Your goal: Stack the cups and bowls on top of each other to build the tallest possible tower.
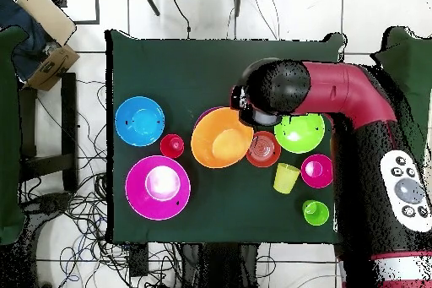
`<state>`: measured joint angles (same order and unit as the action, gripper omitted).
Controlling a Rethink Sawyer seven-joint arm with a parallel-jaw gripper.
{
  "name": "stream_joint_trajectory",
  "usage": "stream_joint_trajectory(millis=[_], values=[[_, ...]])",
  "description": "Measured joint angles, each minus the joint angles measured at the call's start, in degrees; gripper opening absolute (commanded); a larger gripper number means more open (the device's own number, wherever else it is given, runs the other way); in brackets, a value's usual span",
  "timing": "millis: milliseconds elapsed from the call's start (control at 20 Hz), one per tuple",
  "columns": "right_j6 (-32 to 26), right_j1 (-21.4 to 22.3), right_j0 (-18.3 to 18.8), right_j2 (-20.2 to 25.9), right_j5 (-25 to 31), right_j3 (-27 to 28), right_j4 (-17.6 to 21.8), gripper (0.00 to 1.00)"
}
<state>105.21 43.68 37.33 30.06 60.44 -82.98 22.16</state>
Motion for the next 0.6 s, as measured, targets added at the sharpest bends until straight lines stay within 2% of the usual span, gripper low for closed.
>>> stream_joint_trajectory(millis=[600], values=[[0.00,0.00,-0.01,0.00,-0.74,-1.36,0.43,1.00]])
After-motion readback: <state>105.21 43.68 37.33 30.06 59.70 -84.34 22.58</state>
